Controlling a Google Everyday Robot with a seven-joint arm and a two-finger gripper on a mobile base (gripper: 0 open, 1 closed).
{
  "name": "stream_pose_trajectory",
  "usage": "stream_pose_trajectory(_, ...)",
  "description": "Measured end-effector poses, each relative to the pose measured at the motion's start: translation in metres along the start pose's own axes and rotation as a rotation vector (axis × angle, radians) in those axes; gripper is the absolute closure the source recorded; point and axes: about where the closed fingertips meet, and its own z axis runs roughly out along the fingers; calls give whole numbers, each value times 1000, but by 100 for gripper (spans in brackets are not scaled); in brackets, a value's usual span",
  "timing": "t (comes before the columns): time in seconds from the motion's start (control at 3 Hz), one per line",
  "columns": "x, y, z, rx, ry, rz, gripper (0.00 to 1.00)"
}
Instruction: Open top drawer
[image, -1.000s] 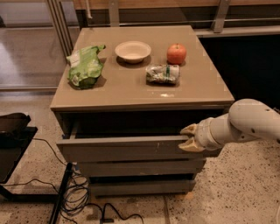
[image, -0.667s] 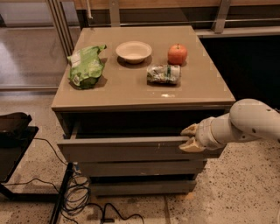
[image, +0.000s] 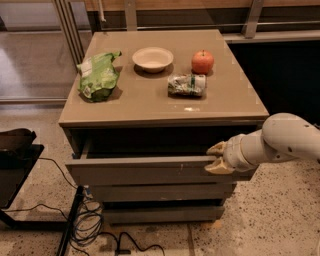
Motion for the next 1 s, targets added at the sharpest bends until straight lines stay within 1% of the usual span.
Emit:
stream_pose_trajectory(0.33, 0, 0, 0, 0, 0, 0, 38)
stream_pose_trajectory(0.67, 3, 8, -2, -4, -6, 2, 61)
stream_pose_trajectory(1.0, 10, 30, -9, -7, -6, 2, 84)
